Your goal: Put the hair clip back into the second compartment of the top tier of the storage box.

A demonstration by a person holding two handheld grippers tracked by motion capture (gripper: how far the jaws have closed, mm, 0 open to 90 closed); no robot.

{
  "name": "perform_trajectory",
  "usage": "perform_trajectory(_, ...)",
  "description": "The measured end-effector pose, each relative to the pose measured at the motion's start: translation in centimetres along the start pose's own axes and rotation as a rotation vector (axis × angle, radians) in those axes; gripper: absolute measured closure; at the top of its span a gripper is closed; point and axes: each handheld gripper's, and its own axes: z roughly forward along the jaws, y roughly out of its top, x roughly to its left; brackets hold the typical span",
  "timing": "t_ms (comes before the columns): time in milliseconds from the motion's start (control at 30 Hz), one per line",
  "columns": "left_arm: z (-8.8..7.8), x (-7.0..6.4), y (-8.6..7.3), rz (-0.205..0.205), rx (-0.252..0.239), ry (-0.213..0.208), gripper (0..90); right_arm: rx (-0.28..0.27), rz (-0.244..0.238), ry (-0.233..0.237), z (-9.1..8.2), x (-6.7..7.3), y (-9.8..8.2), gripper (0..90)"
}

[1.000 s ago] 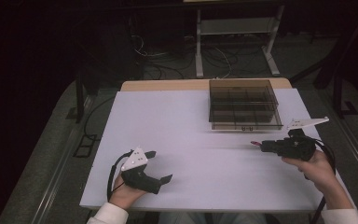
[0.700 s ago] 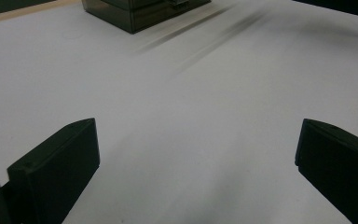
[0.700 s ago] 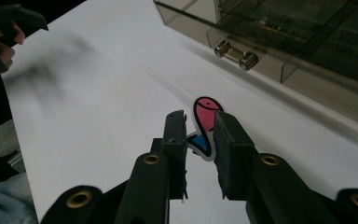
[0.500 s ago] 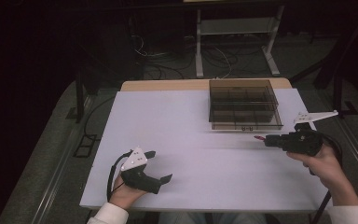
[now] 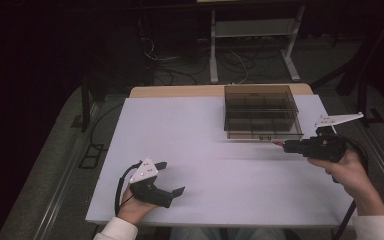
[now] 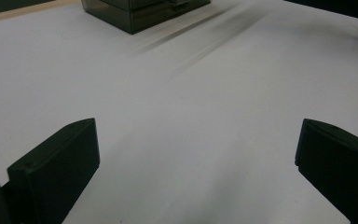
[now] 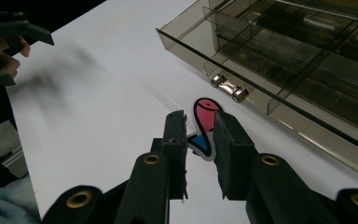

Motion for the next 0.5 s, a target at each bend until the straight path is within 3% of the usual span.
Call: perform_trajectory(500, 0.0, 0.0, 0.0, -0.001, 0.001, 0.0, 0.0, -0.004, -0.022, -0.006, -0.4, 0.1, 1.8, 74.7)
